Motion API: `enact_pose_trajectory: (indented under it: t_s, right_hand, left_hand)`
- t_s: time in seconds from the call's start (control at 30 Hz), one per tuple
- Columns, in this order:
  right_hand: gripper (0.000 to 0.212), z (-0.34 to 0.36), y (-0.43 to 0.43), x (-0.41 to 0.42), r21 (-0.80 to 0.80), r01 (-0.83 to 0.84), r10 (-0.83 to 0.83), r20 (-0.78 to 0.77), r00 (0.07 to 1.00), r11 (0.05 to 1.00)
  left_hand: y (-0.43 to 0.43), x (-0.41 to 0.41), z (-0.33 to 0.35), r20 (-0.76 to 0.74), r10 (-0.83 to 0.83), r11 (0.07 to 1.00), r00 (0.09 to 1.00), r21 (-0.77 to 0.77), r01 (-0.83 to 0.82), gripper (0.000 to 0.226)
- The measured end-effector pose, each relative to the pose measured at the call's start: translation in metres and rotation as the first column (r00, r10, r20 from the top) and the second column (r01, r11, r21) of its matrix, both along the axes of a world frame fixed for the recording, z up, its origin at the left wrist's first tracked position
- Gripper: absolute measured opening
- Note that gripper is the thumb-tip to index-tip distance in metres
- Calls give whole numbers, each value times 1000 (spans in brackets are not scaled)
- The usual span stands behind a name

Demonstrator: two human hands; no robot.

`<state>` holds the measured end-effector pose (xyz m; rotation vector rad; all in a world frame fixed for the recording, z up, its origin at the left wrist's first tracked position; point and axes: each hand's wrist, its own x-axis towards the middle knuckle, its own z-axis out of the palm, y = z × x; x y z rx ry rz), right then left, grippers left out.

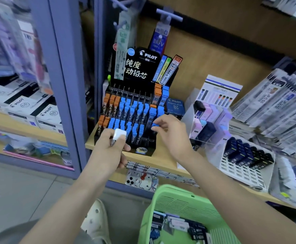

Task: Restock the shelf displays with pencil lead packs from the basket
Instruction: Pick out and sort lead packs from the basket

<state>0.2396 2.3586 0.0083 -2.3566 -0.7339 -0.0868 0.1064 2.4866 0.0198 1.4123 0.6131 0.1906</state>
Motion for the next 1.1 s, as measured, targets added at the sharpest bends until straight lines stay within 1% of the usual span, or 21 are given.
enact_pose_trajectory:
  t_s: [0.13, 0.23, 0.33, 0.43, 0.57, 0.63, 0.7, 0.73, 0.8, 0.83, 0.87, 0.93, 0.97, 1.03, 1.1]
  right_hand:
    - [18, -4, 3, 1, -119, -33, 41, 70, 997, 992]
    - [19, -8, 5, 0, -173, -13, 31, 105, 994, 985]
    - [17, -9, 4, -3, -274, 27, 41, 240, 970, 961]
    - [18, -9, 3, -2, -282, 42, 47, 303, 952, 958]
    - [23, -8, 0, -5, -323, 58, 45, 301, 953, 945]
    - [22, -4, -3, -13, -240, 62, 12, 293, 956, 969]
    - [20, 2, -8, -24, -110, 45, -22, 207, 978, 993]
    - [22, 6, -11, -30, -60, 29, -21, 129, 991, 998]
    - [26, 15, -19, -44, 7, -14, 14, -87, 996, 1000]
    - [26, 18, -24, -51, 40, -33, 40, -210, 977, 999]
    - [25, 21, -29, -58, 84, -42, 67, -325, 943, 996]
    - [22, 25, -39, -69, 194, -26, 124, -513, 850, 981]
    - [21, 25, -44, -73, 245, -12, 154, -570, 807, 970]
    - [18, 25, -55, -77, 313, 19, 191, -624, 758, 950]
    - [12, 24, -68, -79, 349, 43, 205, -641, 740, 936]
  left_hand:
    - [1, 0, -1, 5, -9, 1000, 1000, -4, 9, 8]
    - [2, 1, -4, 4, 5, 1000, 1000, -9, -5, 9]
    - [2, 1, -6, 6, 8, 1000, 1000, -8, -8, 9]
    - [2, 1, -7, 13, -12, 1000, 1000, 3, 12, 9]
    - [-2, 1, -6, 32, -69, 996, 997, 54, 67, 8]
    - [-6, 1, -6, 39, -99, 992, 994, 86, 95, 9]
    - [-10, 3, -8, 27, -136, 986, 990, 98, 133, 11]
    - [-12, 6, -10, 11, -155, 986, 988, 67, 153, 15]
    - [-15, 18, -16, -40, -184, 981, 982, -63, 182, 23]
    - [-17, 26, -21, -70, -197, 977, 978, -99, 190, 26]
    - [-20, 29, -24, -100, -213, 975, 972, -90, 204, 27]
    - [-29, 27, -28, -113, -269, 960, 956, 46, 276, 26]
    - [-35, 21, -27, -83, -302, 943, 950, 116, 311, 22]
    - [-47, 11, -25, 14, -372, 909, 928, 211, 361, 11]
    - [-57, 7, -25, 51, -429, 874, 902, 277, 400, 5]
